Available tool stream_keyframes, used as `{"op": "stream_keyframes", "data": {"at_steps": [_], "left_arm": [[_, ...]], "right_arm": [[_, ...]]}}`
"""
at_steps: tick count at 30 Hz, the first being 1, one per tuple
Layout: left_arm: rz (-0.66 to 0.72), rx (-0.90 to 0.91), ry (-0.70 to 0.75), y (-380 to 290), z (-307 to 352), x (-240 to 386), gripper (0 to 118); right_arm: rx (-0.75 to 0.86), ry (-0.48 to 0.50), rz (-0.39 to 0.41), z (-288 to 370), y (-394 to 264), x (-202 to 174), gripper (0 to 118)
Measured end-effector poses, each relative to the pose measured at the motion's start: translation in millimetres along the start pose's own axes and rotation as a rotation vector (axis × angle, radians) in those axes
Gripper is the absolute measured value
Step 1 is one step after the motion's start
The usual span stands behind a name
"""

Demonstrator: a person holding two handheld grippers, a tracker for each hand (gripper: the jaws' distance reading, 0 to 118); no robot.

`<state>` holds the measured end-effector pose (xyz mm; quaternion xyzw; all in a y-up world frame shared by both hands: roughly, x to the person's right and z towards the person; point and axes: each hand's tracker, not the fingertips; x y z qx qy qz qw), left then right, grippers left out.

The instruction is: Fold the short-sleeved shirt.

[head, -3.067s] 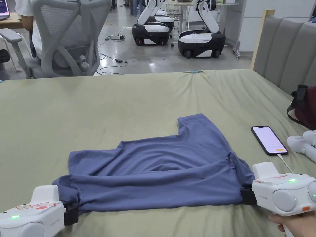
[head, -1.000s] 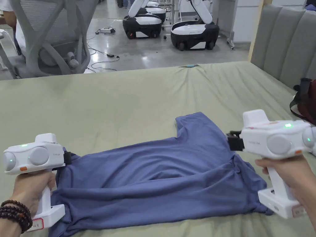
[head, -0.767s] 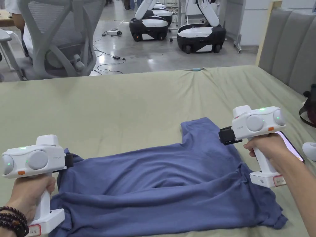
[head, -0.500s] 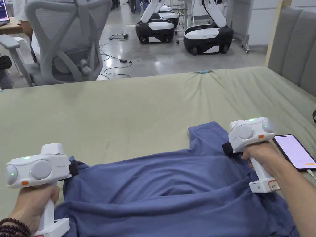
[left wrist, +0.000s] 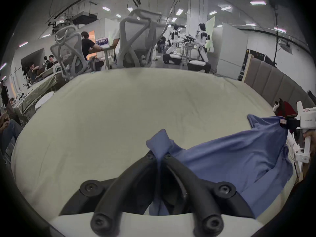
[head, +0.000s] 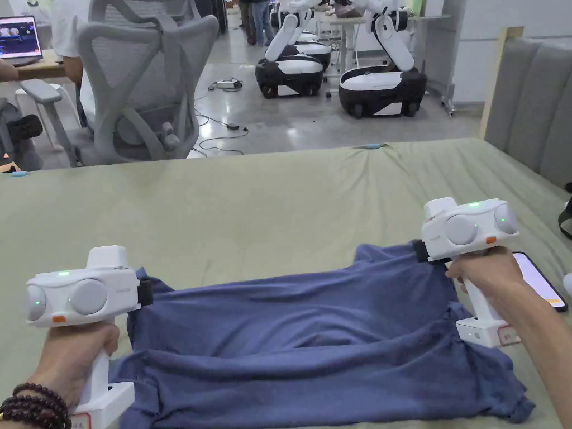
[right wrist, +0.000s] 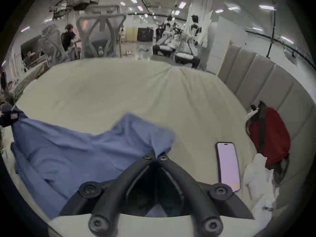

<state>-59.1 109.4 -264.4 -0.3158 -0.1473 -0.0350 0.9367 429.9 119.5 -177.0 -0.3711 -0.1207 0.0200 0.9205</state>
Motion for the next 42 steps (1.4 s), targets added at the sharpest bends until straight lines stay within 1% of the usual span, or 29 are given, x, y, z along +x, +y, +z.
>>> {"op": "stream_keyframes", "data": {"at_steps": [1, 4, 7, 9, 10, 13, 15, 17, 20, 22, 23, 24, 25, 26, 27, 28, 29, 30, 31, 32, 33, 34, 35, 36, 37, 38, 39, 40, 42], "left_arm": [[-0.002, 0.024, -0.002, -2.6, 14.4, -0.2, 2], [-0.015, 0.092, -0.012, -25.3, 57.2, -4.4, 2], [-0.026, 0.1, -0.008, -65.4, 89.0, -7.6, 2], [-0.012, 0.08, -0.008, -92.5, 99.0, -8.7, 2], [-0.015, 0.051, -0.011, -106.3, 96.1, -7.6, 2], [-0.018, -0.03, -0.025, -138.5, 87.6, -5.0, 2], [-0.009, -0.072, -0.015, -151.0, 76.9, -1.4, 2], [-0.025, -0.069, -0.009, -156.8, 69.8, -0.5, 2], [-0.024, -0.057, -0.002, -153.5, 64.0, -1.1, 2], [-0.028, -0.06, 0.006, -150.9, 66.2, 2.7, 2], [-0.03, -0.061, 0.01, -150.3, 64.7, 3.5, 3], [-0.032, -0.062, 0.018, -149.4, 63.7, 4.2, 7], [-0.033, -0.059, 0.025, -148.0, 64.1, 5.0, 19], [-0.037, -0.055, 0.042, -146.7, 67.5, 5.7, 33], [-0.052, -0.036, 0.063, -143.3, 70.0, 5.9, 57], [-0.066, -0.017, 0.073, -139.6, 72.0, 5.5, 95], [-0.065, -0.011, 0.088, -133.4, 73.3, 5.5, 118], [-0.058, -0.013, 0.088, -127.8, 78.0, 5.9, 112], [-0.029, 0.066, 0.054, -123.3, 88.4, 8.1, 106], [-0.036, 0.081, 0.037, -117.8, 93.4, 11.1, 108], [-0.027, 0.077, 0.038, -112.8, 98.6, 15.0, 111], [-0.033, 0.069, 0.049, -109.7, 103.6, 18.2, 102], [-0.035, 0.077, 0.056, -108.6, 111.1, 24.2, 82], [-0.041, 0.113, 0.052, -109.8, 118.3, 28.8, 48], [-0.056, 0.149, 0.039, -111.3, 124.2, 32.9, 0], [-0.047, 0.163, 0.042, -110.8, 126.4, 31.8, 0], [-0.042, 0.161, 0.045, -113.8, 128.6, 35.4, 0], [-0.035, 0.176, 0.033, -113.6, 129.7, 37.1, 0], [-0.027, 0.183, -0.017, -112.1, 130.5, 33.6, 0]], "right_arm": [[0.038, 0.006, 0.006, 23.0, -5.4, 1.1, 0], [0.118, -0.022, 0.065, 89.1, -39.1, -0.2, 0], [0.128, -0.025, 0.064, 135.2, -93.1, 3.5, 0], [0.101, -0.026, 0.06, 145.3, -128.4, 1.3, 0], [0.062, -0.016, 0.073, 148.1, -147.9, 0.1, 0], [-0.071, 0.005, 0.092, 120.6, -190.9, -2.0, 0], [-0.149, -0.019, 0.099, 96.3, -210.5, -4.4, 0], [-0.15, -0.027, 0.103, 76.9, -219.2, -7.0, 0], [-0.134, -0.039, 0.081, 74.4, -211.2, -8.2, 0], [-0.143, -0.041, 0.092, 71.5, -208.8, -8.4, 0], [-0.146, -0.04, 0.092, 69.5, -209.3, -8.4, 1], [-0.143, -0.04, 0.1, 74.0, -210.0, -7.9, 5], [-0.129, -0.037, 0.102, 77.9, -209.6, -7.8, 12], [-0.095, -0.066, 0.088, 86.7, -207.6, -10.2, 29], [-0.065, -0.087, 0.078, 95.0, -204.0, -12.0, 59], [-0.048, -0.084, 0.084, 105.8, -200.5, -14.0, 104], [-0.033, -0.078, 0.089, 111.1, -194.5, -15.3, 118], [0.015, -0.08, 0.089, 121.7, -187.8, -19.6, 113], [0.06, -0.069, 0.09, 129.2, -175.9, -24.9, 111], [0.092, -0.081, 0.057, 137.5, -171.3, -28.0, 112], [0.109, -0.095, 0.04, 142.8, -164.1, -34.0, 112], [0.132, -0.101, 0.033, 147.2, -160.5, -39.3, 107], [0.165, -0.089, 0.024, 151.2, -158.8, -42.1, 95], [0.194, -0.076, 0.007, 154.5, -158.2, -44.4, 71], [0.217, -0.061, -0.007, 157.9, -157.5, -49.7, 21], [0.23, -0.04, -0.026, 159.2, -157.2, -55.9, 0], [0.235, -0.026, -0.045, 159.1, -161.3, -56.7, 0], [0.233, -0.044, -0.061, 157.7, -163.0, -61.4, 0], [0.216, -0.02, -0.028, 151.9, -160.1, -75.2, 0]]}}
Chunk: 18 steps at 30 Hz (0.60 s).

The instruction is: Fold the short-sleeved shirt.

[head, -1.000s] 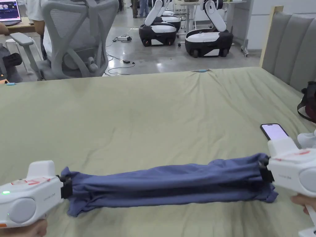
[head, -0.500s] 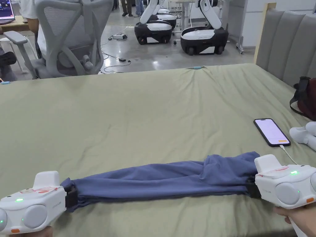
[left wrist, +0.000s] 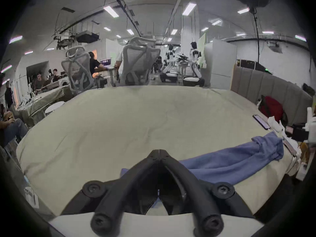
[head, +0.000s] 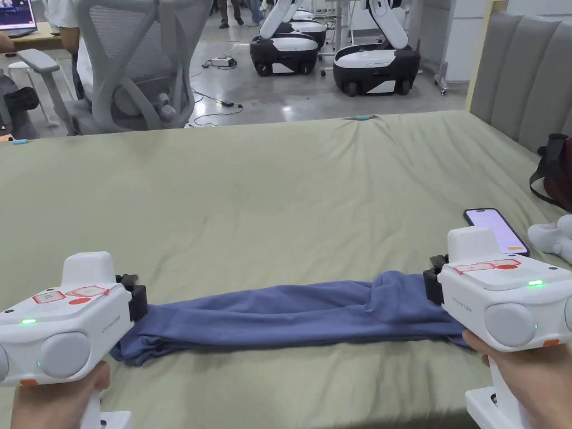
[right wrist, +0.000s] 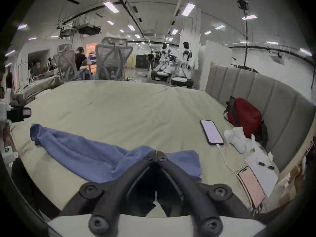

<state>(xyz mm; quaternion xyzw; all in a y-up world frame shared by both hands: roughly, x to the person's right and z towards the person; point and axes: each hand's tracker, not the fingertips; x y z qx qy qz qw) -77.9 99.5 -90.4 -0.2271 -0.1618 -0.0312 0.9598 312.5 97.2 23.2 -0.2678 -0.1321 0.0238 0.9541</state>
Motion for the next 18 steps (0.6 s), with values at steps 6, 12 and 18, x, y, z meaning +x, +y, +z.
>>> {"op": "stream_keyframes", "data": {"at_steps": [6, 12, 18], "left_arm": [[0.023, -0.024, -0.011, -2.6, -9.5, -17.9, 0], [0.12, -0.151, -0.057, -20.2, -37.0, -49.8, 110], [0.157, -0.233, -0.081, -33.9, -65.8, -53.1, 107]], "right_arm": [[-0.012, 0.04, -0.011, -0.5, -5.6, -0.3, 0], [-0.006, 0.1, -0.011, -2.6, -3.7, -7.0, 0], [-0.012, 0.146, -0.009, -1.9, -5.9, -10.3, 0]]}}
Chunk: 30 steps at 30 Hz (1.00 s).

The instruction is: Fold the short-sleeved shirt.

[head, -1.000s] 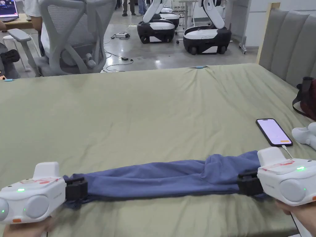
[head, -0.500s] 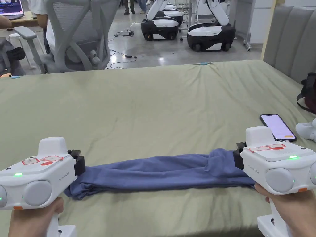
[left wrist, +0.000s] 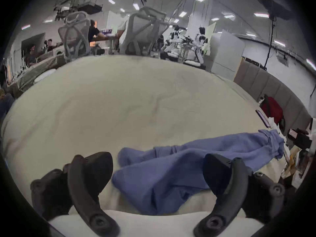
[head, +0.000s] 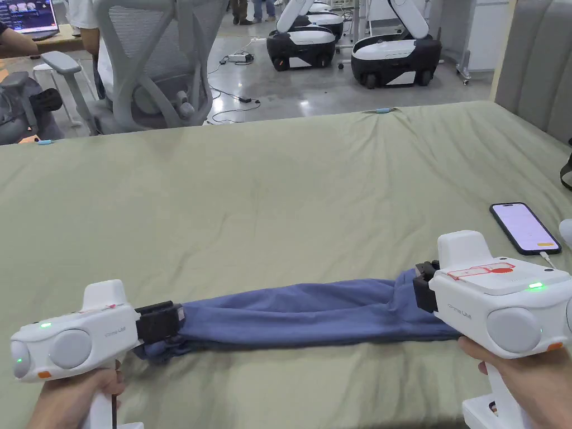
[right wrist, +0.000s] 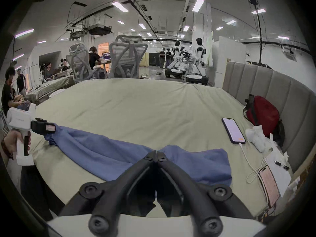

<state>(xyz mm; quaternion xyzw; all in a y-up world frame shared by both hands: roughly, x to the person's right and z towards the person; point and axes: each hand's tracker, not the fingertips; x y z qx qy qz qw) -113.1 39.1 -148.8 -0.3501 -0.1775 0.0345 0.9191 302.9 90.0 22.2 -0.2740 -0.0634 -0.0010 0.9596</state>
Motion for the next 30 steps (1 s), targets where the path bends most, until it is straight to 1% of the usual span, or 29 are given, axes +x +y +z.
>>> {"op": "stream_keyframes", "data": {"at_steps": [1, 2, 3, 4, 5, 7, 9, 10, 12, 15, 16, 18, 19, 20, 22, 25, 26, 27, 28, 29, 30], "left_arm": [[-0.004, -0.006, -0.006, -1.5, -6.8, 2.1, 98], [-0.013, -0.021, -0.011, -3.8, -13.6, 3.8, 83], [-0.06, -0.084, 0.009, -4.8, -22.3, 9.7, 71], [-0.096, -0.111, 0.048, -4.8, -26.0, 17.4, 53], [-0.15, -0.054, 0.057, -4.4, -21.5, 29.0, 29], [-0.213, -0.044, -0.011, -4.9, -17.8, 48.5, 25], [-0.326, -0.1, 0.071, -9.4, -23.7, 66.5, 25], [-0.324, -0.083, 0.087, -8.3, -26.8, 62.9, 25], [-0.234, -0.092, 0.044, -0.5, -23.3, 48.8, 25], [-0.267, -0.059, 0.084, 3.3, -14.7, 27.0, 24], [-0.256, -0.054, 0.07, 5.5, -10.6, 18.8, 24], [-0.186, -0.045, 0.021, 12.2, -0.8, 1.0, 23], [-0.17, -0.043, 0.03, 15.5, 2.7, -8.3, 23], [-0.175, -0.037, 0.064, 19.0, 6.4, -18.8, 23], [-0.221, -0.011, 0.208, 23.2, 16.5, -35.0, 23], [-0.191, -0.005, 0.413, 31.4, 27.7, -84.2, 23], [-0.17, -0.001, 0.508, 32.8, 24.1, -97.7, 24], [-0.182, -0.025, 0.598, 33.7, 24.9, -106.9, 24], [-0.228, -0.052, 0.619, 33.5, 25.4, -112.4, 24], [-0.245, -0.062, 0.58, 33.2, 28.4, -115.2, 24], [-0.229, -0.061, 0.543, 34.1, 30.8, -114.7, 24]], "right_arm": [[-0.004, 0.006, -0.001, -0.7, -0.4, 0.2, 0], [-0.008, 0.012, -0.002, -1.2, -1.1, 0.7, 0], [-0.012, 0.014, -0.003, -1.4, -1.6, 1.1, 0], [-0.015, 0.015, -0.002, -1.7, -1.5, -0.1, 0], [-0.016, 0.016, 0.0, -1.3, -2.7, 0.8, 0], [-0.021, 0.017, 0.0, -0.3, -5.3, 3.5, 0], [-0.031, 0.02, -0.007, -2.3, -6.0, 2.3, 0], [-0.034, 0.021, -0.008, -1.9, -6.8, 3.4, 0], [-0.034, 0.019, -0.004, -1.0, -6.5, 0.8, 0], [-0.037, 0.015, 0.004, 2.5, -5.6, 2.5, 0], [-0.037, 0.013, 0.007, 0.7, -3.4, 0.1, 0], [-0.03, -0.004, 0.016, 0.7, -0.7, -1.3, 0], [-0.027, -0.007, 0.017, 1.1, 0.9, -2.4, 0], [-0.022, -0.009, 0.017, -0.5, 5.7, -8.8, 0], [0.004, 0.005, 0.026, 2.8, 9.2, -13.9, 0], [0.014, 0.029, 0.04, 2.5, 14.5, -25.0, 0], [0.014, 0.034, 0.048, 2.5, 14.6, -27.4, 0], [0.014, 0.04, 0.056, 1.6, 14.8, -30.5, 0], [0.015, 0.046, 0.058, -0.5, 15.7, -34.2, 0], [0.014, 0.052, 0.055, -1.6, 15.5, -36.1, 0], [0.012, 0.059, 0.053, -2.4, 15.0, -37.0, 0]]}}
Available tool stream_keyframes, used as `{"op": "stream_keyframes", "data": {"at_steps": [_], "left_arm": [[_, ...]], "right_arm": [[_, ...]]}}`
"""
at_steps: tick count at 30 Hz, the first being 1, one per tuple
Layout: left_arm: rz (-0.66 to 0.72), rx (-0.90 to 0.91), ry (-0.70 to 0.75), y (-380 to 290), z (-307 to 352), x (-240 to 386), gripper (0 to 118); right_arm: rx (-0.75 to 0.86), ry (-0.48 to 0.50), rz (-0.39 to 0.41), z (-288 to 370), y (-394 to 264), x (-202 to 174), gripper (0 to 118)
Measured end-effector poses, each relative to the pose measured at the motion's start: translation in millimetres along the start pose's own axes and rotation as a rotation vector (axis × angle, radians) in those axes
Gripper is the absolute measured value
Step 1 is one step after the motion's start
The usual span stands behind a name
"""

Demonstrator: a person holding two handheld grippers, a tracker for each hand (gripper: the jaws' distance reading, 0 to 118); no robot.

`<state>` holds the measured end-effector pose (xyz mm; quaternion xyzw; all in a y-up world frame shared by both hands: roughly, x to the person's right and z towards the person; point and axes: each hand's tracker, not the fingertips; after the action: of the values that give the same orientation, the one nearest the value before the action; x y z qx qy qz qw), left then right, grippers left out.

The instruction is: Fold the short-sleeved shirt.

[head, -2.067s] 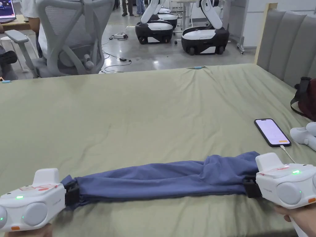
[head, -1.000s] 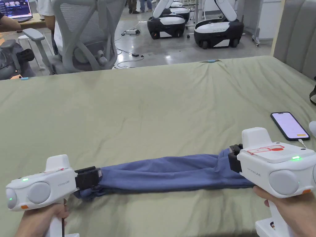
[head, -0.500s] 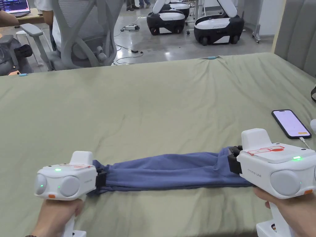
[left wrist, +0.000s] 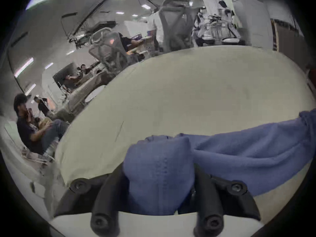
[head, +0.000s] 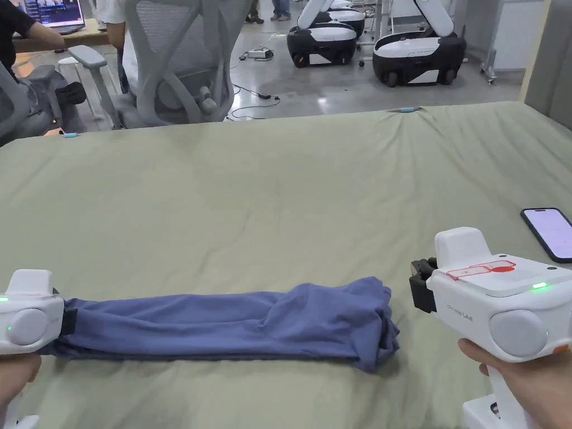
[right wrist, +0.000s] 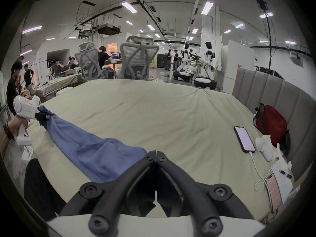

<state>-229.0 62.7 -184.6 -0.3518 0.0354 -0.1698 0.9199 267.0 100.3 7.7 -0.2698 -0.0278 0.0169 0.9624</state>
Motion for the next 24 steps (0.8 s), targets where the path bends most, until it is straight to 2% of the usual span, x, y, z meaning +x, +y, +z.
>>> {"op": "stream_keyframes", "data": {"at_steps": [4, 9, 11, 13, 14, 18, 20, 22, 23, 24], "left_arm": [[0.091, 0.068, -0.212, 9.1, 45.0, 13.8, 24], [0.263, 0.118, -0.707, 20.5, 95.0, 64.5, 24], [0.246, 0.106, -0.792, 25.0, 98.0, 94.7, 24], [0.193, 0.088, -0.791, 29.6, 74.9, 120.4, 24], [0.134, 0.069, -0.74, 29.9, 65.4, 135.4, 24], [0.074, -0.036, -0.639, 16.0, 32.0, 174.8, 24], [0.058, 0.016, -0.636, 8.7, 25.5, 182.3, 28], [0.056, 0.03, -0.624, 12.7, 30.5, 181.6, 40], [0.052, 0.031, -0.641, 16.4, 32.8, 178.0, 52], [0.066, 0.06, -0.688, 15.5, 48.2, 172.5, 70]], "right_arm": [[-0.01, 0.015, 0.012, -5.8, 0.0, -5.8, 0], [-0.017, 0.026, 0.005, -11.3, 0.1, -7.9, 0], [-0.019, 0.029, -0.002, -13.8, -0.4, -8.8, 0], [-0.023, 0.031, 0.002, -11.1, -3.5, -7.7, 0], [-0.026, 0.031, 0.002, -11.1, -3.9, -7.8, 0], [-0.033, 0.014, -0.01, -4.1, -10.3, -0.1, 0], [-0.042, 0.002, -0.016, -3.8, -13.2, 4.6, 0], [-0.048, -0.005, -0.022, -4.5, -14.9, 7.0, 0], [-0.05, -0.005, -0.026, -4.6, -15.6, 7.9, 0], [-0.051, -0.004, -0.03, -4.4, -16.2, 8.7, 0]]}}
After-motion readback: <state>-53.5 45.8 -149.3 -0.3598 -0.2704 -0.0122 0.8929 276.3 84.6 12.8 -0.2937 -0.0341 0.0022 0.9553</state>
